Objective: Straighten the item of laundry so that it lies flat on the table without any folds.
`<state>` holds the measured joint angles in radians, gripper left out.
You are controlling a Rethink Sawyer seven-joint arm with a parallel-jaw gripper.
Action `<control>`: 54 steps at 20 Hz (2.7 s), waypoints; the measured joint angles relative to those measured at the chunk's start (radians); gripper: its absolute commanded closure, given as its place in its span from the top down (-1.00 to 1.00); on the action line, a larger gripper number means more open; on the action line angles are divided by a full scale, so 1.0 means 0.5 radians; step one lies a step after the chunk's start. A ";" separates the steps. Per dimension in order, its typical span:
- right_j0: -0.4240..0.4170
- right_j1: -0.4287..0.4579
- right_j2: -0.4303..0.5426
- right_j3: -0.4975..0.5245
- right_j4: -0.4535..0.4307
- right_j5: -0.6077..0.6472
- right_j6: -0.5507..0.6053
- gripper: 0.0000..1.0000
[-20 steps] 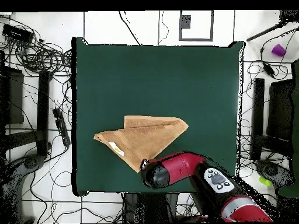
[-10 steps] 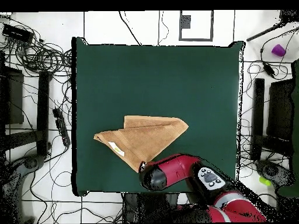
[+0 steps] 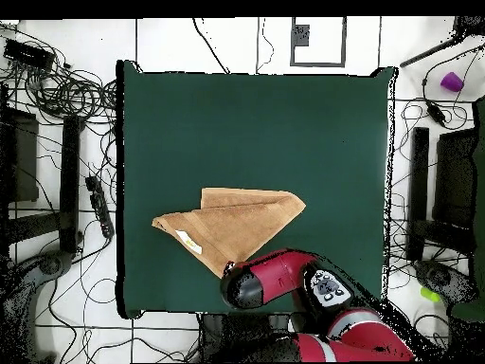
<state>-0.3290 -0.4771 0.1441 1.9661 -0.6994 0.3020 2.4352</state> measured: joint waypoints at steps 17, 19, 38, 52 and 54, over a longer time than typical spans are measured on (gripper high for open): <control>0.048 0.026 -0.070 -0.031 0.205 0.058 -0.001 1.00; 0.101 0.028 -0.108 -0.050 0.241 0.081 -0.001 1.00; 0.367 0.107 -0.276 -0.230 0.571 0.353 0.000 -1.00; 0.388 0.183 -0.272 -0.378 0.715 0.633 0.000 -1.00; 0.388 0.190 -0.267 -0.395 0.715 0.668 0.000 -1.00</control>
<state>-0.1351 -0.3820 0.0105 1.7684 -0.3419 0.6361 2.4350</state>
